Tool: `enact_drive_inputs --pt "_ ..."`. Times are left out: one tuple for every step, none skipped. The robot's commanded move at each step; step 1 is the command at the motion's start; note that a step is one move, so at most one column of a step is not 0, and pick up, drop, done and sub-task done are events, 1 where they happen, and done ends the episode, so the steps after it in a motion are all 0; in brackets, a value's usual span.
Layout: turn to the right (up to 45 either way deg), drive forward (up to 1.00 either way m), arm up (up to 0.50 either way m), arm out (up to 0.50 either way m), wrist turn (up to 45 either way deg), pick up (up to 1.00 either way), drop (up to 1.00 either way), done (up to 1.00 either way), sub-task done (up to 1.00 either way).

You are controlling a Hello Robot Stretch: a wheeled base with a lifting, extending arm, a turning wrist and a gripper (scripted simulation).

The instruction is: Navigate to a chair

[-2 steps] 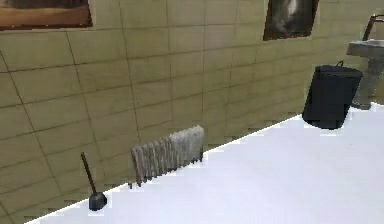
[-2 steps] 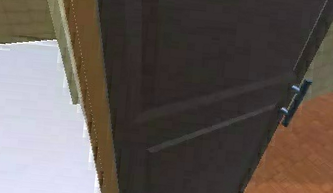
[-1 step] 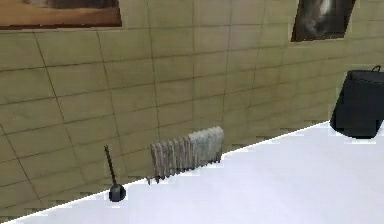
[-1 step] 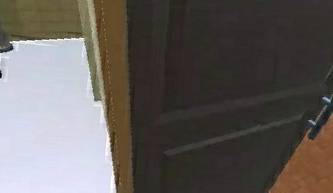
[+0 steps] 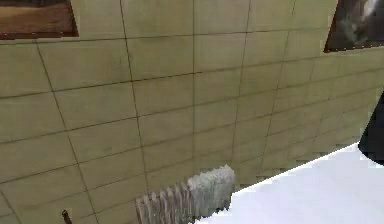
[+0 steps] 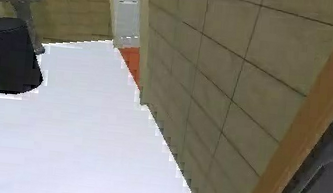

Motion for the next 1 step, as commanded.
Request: enact_drive_inputs --pt "45.0 0.00 0.00 0.00 0.0 0.00 0.00 0.00 0.00"
